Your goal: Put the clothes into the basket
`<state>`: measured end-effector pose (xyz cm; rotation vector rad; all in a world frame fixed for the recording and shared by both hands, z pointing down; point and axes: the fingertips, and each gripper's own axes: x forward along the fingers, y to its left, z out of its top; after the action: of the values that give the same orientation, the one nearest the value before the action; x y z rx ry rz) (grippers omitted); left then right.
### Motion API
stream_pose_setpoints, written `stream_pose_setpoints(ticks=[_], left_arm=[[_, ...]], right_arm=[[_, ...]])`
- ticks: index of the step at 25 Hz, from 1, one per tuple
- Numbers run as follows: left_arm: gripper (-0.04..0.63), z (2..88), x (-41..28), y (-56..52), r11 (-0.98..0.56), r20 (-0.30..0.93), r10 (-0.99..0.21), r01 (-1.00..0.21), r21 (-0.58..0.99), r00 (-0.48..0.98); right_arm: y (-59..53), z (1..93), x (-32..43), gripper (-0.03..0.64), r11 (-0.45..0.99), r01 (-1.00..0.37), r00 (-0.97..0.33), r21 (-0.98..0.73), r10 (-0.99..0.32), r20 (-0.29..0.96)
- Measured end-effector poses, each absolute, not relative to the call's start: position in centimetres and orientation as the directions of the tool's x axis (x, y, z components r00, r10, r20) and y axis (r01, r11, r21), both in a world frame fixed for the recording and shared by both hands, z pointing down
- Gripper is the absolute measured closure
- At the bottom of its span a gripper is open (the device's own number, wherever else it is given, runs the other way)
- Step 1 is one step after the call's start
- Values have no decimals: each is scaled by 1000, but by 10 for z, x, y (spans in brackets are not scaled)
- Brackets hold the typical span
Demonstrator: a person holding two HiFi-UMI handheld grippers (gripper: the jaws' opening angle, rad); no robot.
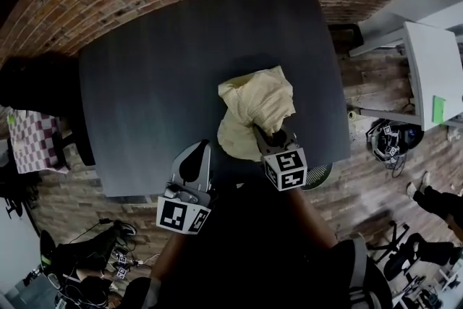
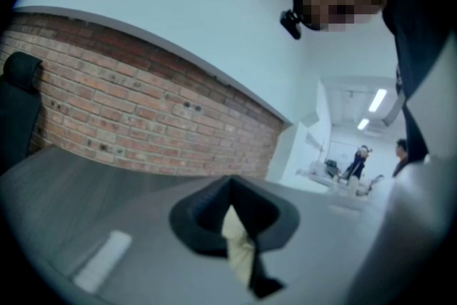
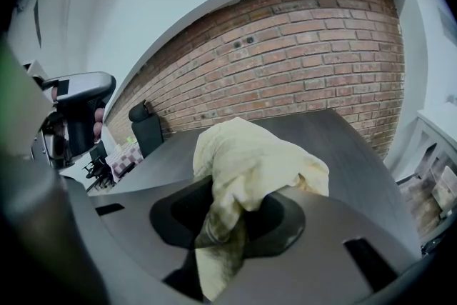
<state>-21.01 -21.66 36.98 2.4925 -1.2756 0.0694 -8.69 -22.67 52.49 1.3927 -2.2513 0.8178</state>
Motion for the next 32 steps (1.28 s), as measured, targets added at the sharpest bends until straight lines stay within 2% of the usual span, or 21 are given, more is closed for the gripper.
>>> stream_pose_setpoints(ticks=[24,32], left_arm=[[591,351,-230,-186,-700,105,-663,-664,262,741],[591,351,-235,-176,-758,92,-595,-595,268,799]], right_arm=[[-174,486,-112,503,247,-943,-330,-221,-757,564],[-157,464,-119,505,176,-960,-269,-220,-803,531]])
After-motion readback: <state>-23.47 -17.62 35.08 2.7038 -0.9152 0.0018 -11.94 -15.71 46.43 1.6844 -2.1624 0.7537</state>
